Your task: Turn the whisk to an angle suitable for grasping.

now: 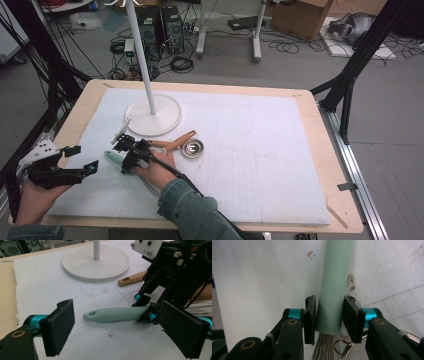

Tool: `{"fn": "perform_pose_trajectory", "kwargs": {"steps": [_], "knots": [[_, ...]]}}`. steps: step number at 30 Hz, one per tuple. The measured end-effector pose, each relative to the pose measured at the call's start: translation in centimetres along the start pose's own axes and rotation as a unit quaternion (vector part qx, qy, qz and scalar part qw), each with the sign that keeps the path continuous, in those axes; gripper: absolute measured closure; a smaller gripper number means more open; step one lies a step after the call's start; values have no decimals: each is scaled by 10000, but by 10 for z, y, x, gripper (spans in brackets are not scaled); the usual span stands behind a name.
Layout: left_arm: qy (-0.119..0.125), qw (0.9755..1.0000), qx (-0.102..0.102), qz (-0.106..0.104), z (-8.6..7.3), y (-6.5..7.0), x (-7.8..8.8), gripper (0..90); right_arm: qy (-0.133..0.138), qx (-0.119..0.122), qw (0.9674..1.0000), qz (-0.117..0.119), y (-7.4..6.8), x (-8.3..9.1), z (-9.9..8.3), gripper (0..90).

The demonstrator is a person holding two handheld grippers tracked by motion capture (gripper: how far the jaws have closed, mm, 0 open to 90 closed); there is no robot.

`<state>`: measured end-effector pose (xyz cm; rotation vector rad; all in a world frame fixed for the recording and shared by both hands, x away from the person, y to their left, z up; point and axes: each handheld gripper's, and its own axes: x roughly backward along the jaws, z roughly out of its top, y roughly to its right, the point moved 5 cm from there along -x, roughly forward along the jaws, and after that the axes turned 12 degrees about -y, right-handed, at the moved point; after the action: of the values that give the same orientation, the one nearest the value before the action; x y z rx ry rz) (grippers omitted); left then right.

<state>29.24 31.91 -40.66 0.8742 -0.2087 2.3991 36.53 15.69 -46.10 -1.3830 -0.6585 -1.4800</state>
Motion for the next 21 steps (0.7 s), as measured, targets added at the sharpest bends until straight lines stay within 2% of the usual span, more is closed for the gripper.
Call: {"fn": "perform_pose_trajectory", "kwargs": {"steps": [1, 8, 21], "knots": [[1, 10000, 12, 4, 0, 0, 0, 140, -16, -104, 9999, 20, 0, 0, 0, 657], [8, 10000, 8, 6, 0, 0, 0, 140, -50, -304, 9995, 28, -1, 0, 0, 681], [40, 10000, 16, 8, 0, -1, 2, 140, -106, -482, 9987, 152, -1, 1, -1, 691]]}}
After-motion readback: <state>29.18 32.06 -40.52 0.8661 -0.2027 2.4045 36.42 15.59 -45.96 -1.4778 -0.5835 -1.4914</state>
